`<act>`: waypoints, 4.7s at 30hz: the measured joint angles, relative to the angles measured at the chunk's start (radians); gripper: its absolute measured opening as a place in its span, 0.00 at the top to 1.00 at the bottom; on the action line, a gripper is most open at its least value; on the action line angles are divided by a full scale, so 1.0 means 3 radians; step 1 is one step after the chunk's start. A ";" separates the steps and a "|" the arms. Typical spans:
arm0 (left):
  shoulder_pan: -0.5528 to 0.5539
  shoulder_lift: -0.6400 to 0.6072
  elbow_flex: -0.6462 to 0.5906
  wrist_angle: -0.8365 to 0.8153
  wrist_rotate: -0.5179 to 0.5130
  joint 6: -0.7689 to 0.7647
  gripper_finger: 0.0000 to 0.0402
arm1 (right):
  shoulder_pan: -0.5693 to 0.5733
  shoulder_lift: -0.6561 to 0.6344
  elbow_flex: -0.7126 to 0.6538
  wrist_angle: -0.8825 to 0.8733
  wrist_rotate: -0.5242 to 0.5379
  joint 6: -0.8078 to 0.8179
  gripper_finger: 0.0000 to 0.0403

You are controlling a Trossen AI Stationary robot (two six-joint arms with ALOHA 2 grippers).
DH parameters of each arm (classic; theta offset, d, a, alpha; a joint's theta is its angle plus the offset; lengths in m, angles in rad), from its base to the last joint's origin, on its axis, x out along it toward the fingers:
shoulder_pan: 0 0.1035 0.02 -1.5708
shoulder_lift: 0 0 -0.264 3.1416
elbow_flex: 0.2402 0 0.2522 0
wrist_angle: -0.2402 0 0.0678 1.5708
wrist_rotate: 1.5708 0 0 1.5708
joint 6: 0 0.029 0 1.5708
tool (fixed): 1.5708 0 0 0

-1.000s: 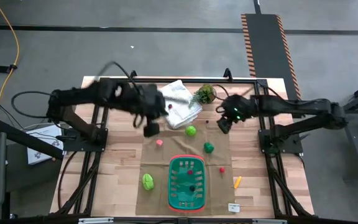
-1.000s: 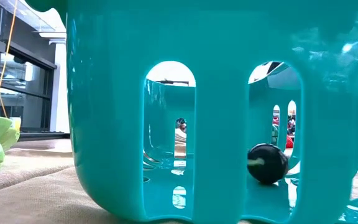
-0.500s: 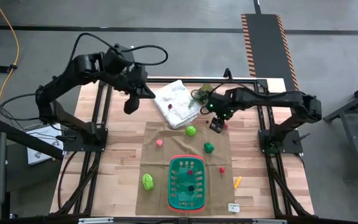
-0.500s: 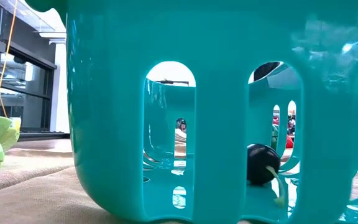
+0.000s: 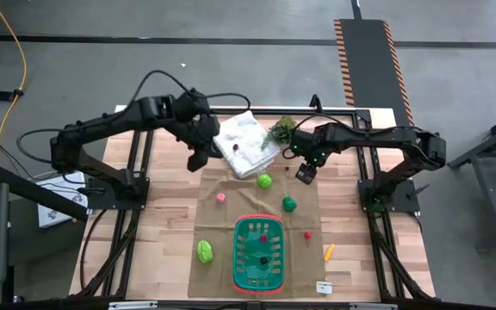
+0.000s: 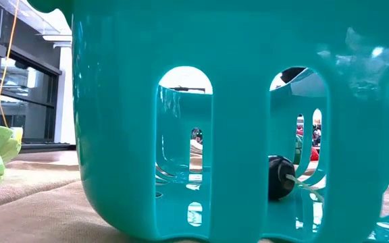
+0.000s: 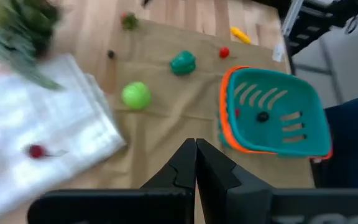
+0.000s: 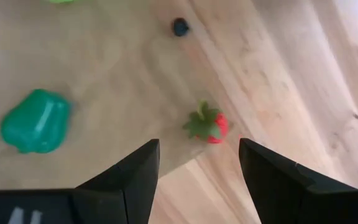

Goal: Pick and placing Produce into tupperware
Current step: Put the red strawberry into the blue bin

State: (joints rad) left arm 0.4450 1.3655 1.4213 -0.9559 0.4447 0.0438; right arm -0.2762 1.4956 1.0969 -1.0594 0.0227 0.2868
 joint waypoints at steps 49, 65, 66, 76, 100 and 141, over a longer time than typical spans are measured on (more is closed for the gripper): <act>-0.0443 -0.0022 -0.0461 0.1280 -0.0159 -0.1548 1.00 | -0.0031 0.0628 0.0000 0.0052 0.0102 -0.0958 0.33; -0.0443 -0.0020 -0.0461 0.1269 -0.0157 -0.1574 1.00 | -0.0127 0.0823 -0.0001 0.0096 0.0097 -0.0884 0.33; -0.0443 -0.0020 -0.0461 0.1269 -0.0157 -0.1573 1.00 | -0.0134 0.0823 -0.0001 0.0092 0.0077 -0.0884 0.33; -0.0443 -0.0020 -0.0461 0.1266 -0.0199 -0.1568 1.00 | -0.0171 0.0829 -0.0001 0.0016 -0.0066 -0.0900 0.33; -0.0443 -0.0020 -0.0461 0.1261 -0.0214 -0.1590 1.00 | -0.0237 0.0978 -0.0003 0.0085 -0.0139 -0.0972 0.33; -0.0443 -0.0020 -0.0461 0.1262 -0.0244 -0.1647 1.00 | -0.0237 0.0978 -0.0003 0.0007 -0.0226 -0.1103 0.43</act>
State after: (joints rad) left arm 0.3122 1.3594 1.2831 -0.5774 0.3714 -0.4503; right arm -0.3473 1.7889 1.0962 -1.0572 -0.0451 -0.0441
